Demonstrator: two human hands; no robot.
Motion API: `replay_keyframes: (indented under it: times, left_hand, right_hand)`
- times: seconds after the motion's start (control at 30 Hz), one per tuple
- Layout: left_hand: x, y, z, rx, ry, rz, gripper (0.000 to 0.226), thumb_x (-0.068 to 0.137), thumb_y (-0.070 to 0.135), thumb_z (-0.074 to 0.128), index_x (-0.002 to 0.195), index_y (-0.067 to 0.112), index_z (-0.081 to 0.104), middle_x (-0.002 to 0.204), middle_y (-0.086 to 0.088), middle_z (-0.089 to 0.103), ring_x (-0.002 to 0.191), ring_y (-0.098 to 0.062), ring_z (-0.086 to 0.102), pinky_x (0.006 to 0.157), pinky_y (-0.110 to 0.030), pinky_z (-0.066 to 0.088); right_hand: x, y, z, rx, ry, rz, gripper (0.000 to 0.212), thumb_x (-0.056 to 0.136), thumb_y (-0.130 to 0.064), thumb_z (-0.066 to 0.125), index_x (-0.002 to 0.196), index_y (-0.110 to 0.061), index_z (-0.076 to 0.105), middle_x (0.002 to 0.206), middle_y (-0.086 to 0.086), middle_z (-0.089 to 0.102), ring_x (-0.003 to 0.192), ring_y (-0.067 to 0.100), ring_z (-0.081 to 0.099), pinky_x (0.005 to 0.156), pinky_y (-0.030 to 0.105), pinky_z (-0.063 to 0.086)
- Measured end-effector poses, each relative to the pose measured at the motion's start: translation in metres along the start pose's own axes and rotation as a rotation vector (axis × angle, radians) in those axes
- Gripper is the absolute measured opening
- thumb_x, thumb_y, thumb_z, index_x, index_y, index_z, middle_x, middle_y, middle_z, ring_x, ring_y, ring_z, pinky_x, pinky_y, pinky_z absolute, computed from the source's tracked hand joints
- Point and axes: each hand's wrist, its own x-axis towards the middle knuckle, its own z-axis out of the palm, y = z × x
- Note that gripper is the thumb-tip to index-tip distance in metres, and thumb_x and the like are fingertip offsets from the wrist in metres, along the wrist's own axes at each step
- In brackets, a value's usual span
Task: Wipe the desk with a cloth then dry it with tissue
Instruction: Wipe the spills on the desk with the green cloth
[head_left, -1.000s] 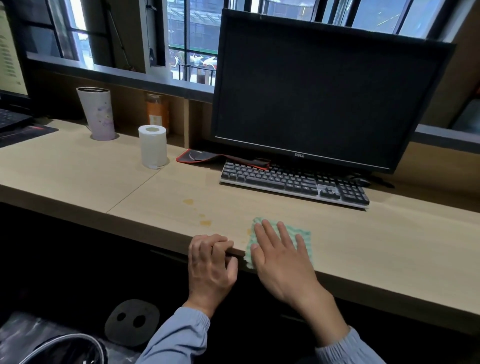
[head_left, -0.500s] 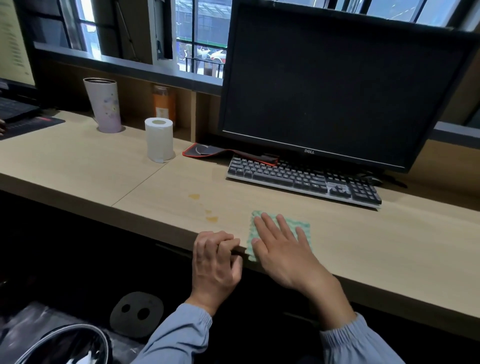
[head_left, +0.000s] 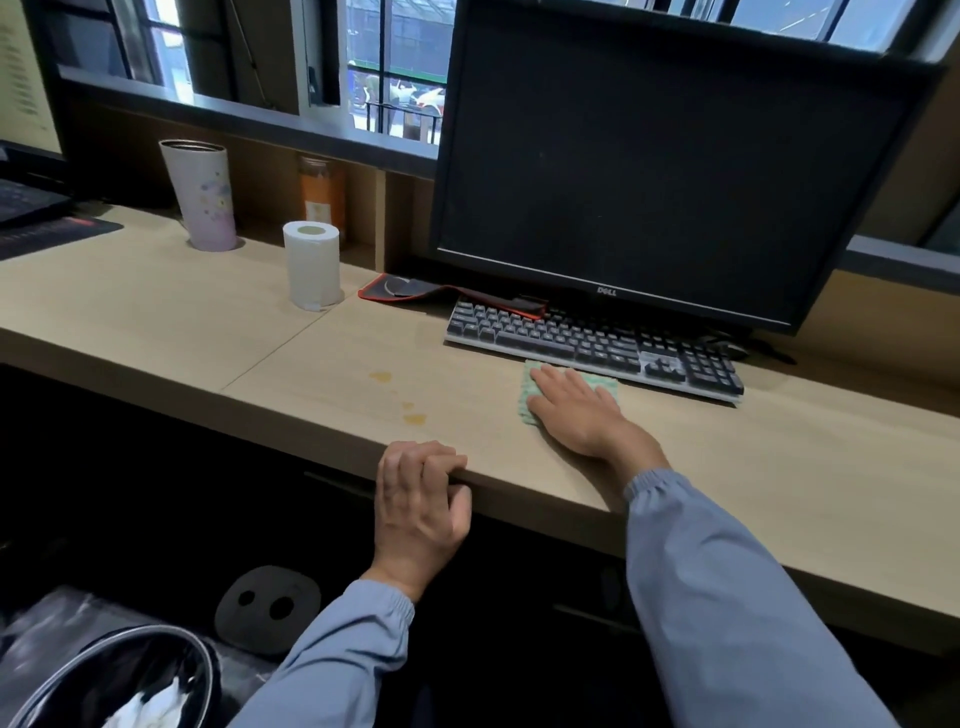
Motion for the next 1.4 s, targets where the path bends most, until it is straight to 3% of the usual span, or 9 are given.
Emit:
replay_keyframes:
  times: [0.2,0.4,0.63,0.77,1.0,1.2,1.4]
  left_hand:
    - [0.002,0.006,0.003,-0.052,-0.001,-0.061,0.030,0.076,0.010,0.055,0.105,0.015,0.052,0.108,-0.007,0.052,0.100,-0.032,0.052,0.103,-0.045,0.039]
    - [0.000,0.001,0.007,-0.028,0.000,-0.029,0.034,0.073,0.008,0.055,0.106,0.015,0.052,0.108,-0.006,0.051,0.098,-0.034,0.053,0.102,-0.045,0.040]
    - [0.000,-0.006,0.005,0.009,0.015,0.049,0.035,0.076,0.007,0.054,0.110,0.015,0.053,0.111,-0.006,0.050,0.101,-0.033,0.053,0.104,-0.044,0.039]
    - [0.002,-0.010,0.003,0.007,0.013,0.072,0.035,0.077,0.008,0.054,0.111,0.016,0.054,0.112,-0.005,0.051,0.102,-0.032,0.053,0.102,-0.045,0.040]
    - [0.001,-0.004,0.006,-0.035,0.038,0.020,0.034,0.076,0.008,0.053,0.110,0.015,0.052,0.111,-0.006,0.049,0.103,-0.031,0.053,0.111,-0.037,0.033]
    - [0.000,-0.002,0.008,-0.050,0.026,-0.014,0.036,0.073,0.008,0.054,0.108,0.015,0.052,0.111,-0.005,0.050,0.104,-0.032,0.054,0.107,-0.042,0.037]
    - [0.001,-0.005,0.006,-0.042,0.050,0.041,0.035,0.076,0.006,0.053,0.111,0.014,0.054,0.111,-0.006,0.051,0.104,-0.032,0.055,0.110,-0.038,0.035]
  right_hand:
    - [-0.014,0.047,-0.004,-0.011,0.033,0.146,0.060,0.109,-0.048,0.016,0.166,-0.033,0.001,0.173,-0.010,-0.007,0.158,0.017,-0.009,0.125,0.051,-0.004]
    - [0.012,-0.013,0.010,0.024,0.034,0.111,0.062,0.108,-0.047,0.012,0.165,-0.029,-0.004,0.172,-0.009,-0.014,0.157,0.020,-0.019,0.124,0.055,-0.012]
    - [0.039,-0.075,0.015,0.053,-0.006,-0.005,0.063,0.107,-0.048,0.013,0.166,-0.028,-0.002,0.172,-0.009,-0.013,0.157,0.021,-0.018,0.124,0.056,-0.011]
    - [0.025,-0.039,0.009,0.055,0.005,-0.025,0.062,0.108,-0.049,0.015,0.166,-0.030,0.001,0.173,-0.010,-0.009,0.158,0.017,-0.013,0.125,0.053,-0.007]
    - [-0.012,0.047,-0.003,0.008,0.031,0.160,0.060,0.109,-0.048,0.014,0.165,-0.034,0.000,0.172,-0.011,-0.009,0.158,0.017,-0.012,0.126,0.053,-0.004]
    - [-0.016,0.004,0.006,0.032,0.014,0.135,0.060,0.108,-0.048,0.009,0.165,-0.032,-0.004,0.172,-0.010,-0.015,0.157,0.021,-0.018,0.123,0.057,-0.011]
    - [-0.078,-0.038,0.038,-0.009,0.059,0.047,0.060,0.108,-0.049,0.008,0.165,-0.034,-0.005,0.170,-0.016,-0.016,0.156,0.017,-0.020,0.125,0.052,-0.011]
